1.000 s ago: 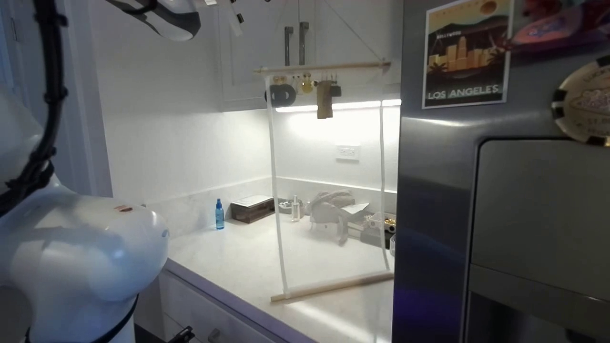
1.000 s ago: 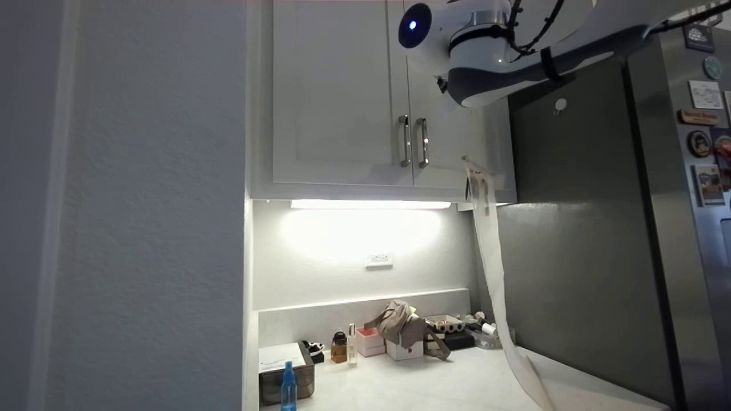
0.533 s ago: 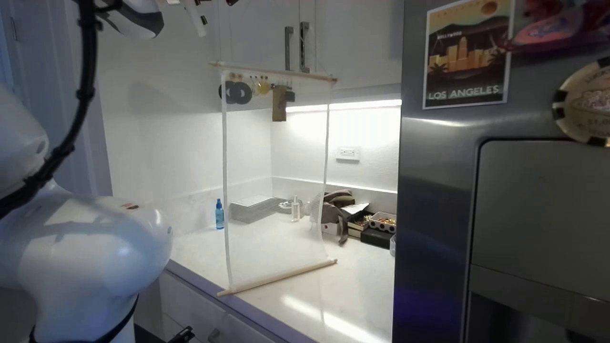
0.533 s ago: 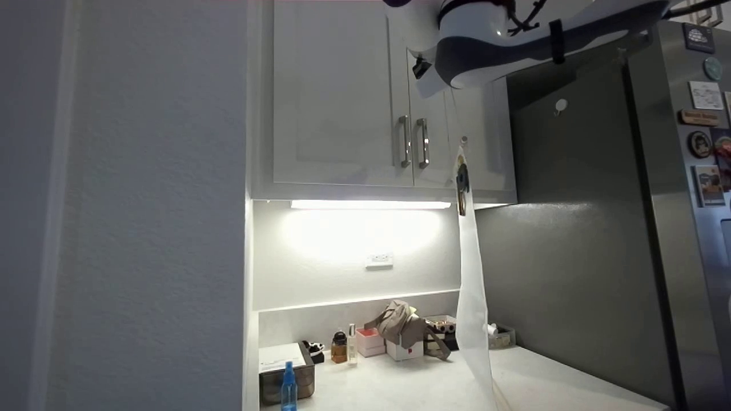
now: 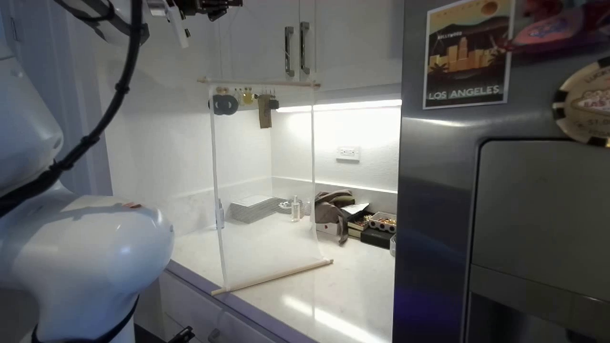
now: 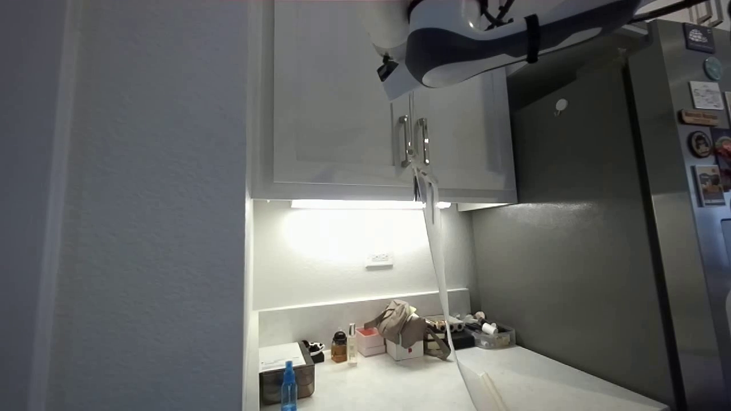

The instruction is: Take the net from the fridge and put it on the countertop

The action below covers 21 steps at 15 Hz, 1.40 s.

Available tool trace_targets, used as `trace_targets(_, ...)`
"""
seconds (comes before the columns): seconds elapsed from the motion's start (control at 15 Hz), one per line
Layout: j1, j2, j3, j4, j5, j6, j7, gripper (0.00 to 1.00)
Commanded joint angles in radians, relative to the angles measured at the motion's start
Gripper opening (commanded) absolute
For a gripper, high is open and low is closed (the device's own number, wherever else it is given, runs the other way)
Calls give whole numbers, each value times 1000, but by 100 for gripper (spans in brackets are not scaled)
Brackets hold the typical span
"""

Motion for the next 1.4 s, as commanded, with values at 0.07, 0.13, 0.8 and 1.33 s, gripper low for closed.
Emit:
trace_targets(0.07,6,148,50,160,3,-20,-12,0)
trace_targets(0.13,6,174,58,184,1,-24,-12,0)
trace_targets(0.8,-11,91,-79,176,172,109,-68,0)
trace_targets(1.33,-78,-139,-342,-50,652,363,-360,0)
